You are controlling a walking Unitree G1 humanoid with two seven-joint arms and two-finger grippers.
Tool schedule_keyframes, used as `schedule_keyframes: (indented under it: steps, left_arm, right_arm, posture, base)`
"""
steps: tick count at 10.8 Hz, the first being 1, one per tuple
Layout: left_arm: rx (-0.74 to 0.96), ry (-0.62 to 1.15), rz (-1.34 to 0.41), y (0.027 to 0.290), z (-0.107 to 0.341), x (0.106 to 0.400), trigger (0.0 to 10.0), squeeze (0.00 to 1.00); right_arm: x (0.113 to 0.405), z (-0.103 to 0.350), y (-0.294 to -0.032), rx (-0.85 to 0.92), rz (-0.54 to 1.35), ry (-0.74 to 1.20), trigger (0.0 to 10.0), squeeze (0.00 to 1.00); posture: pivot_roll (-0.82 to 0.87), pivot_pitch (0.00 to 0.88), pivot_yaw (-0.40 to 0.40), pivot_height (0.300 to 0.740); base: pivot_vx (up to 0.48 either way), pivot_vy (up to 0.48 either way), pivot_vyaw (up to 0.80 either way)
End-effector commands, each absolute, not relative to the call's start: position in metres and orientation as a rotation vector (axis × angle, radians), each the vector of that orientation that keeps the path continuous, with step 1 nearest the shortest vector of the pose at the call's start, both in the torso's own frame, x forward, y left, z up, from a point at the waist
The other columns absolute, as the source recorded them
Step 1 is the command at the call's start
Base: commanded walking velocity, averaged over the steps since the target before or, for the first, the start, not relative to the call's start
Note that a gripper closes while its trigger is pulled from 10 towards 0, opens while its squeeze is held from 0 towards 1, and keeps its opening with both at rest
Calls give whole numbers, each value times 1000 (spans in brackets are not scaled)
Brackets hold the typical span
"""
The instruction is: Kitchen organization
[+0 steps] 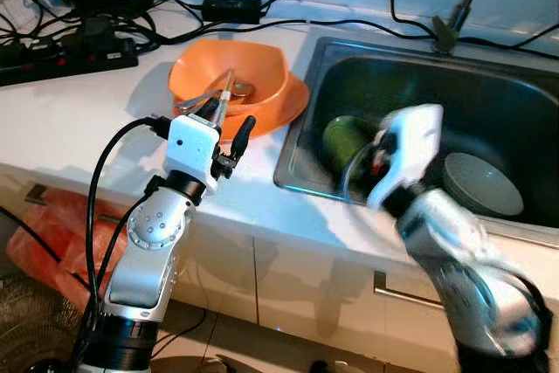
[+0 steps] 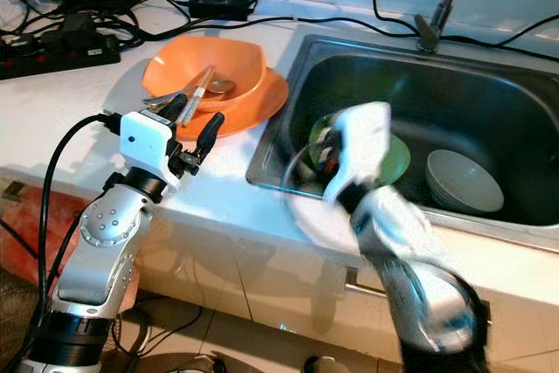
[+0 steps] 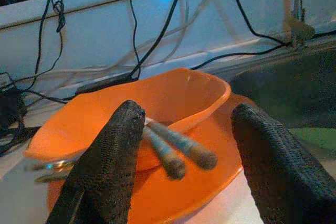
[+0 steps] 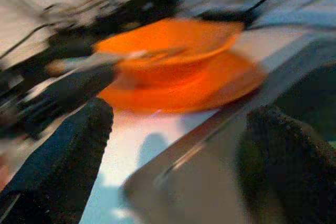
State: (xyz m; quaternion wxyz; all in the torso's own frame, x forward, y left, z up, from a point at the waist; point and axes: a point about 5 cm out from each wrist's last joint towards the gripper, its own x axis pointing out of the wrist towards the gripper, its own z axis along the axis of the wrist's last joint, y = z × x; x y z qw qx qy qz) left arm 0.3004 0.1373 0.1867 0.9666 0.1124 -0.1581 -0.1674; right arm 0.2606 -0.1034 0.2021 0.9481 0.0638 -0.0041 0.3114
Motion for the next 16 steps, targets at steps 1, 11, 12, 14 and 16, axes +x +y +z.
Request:
schedule_keyframes:
  steps: [1,11,12,14,16]
  left_arm:
    - [240,-330,-335,138,189,302,10000,0]
    - [236,-348,-353,140,192,305,0,0]
    - [235,-348,-353,141,191,305,0,0]
    - [235,-349,-353,141,191,305,0,0]
    - [233,-356,-352,141,192,305,0,0]
  right_arm:
    - [255,204,-101,122,687,-6,10000,0]
    - [254,205,-105,91,680,-3,10000,0]
    - [254,205,-105,90,681,-2,10000,0]
    - [254,204,-105,89,679,-1,10000,0]
    - [254,204,-105,88,673,-2,10000,0]
  posture:
    - [16,97,-9,740]
    - [15,98,-3,740]
    - [15,96,-3,740]
    - [15,94,-2,740]
    - [12,96,-2,740]
  base:
    - [0,0,0]
    - [0,0,0]
    - [0,0,0]
    - [0,0,0]
    - [0,0,0]
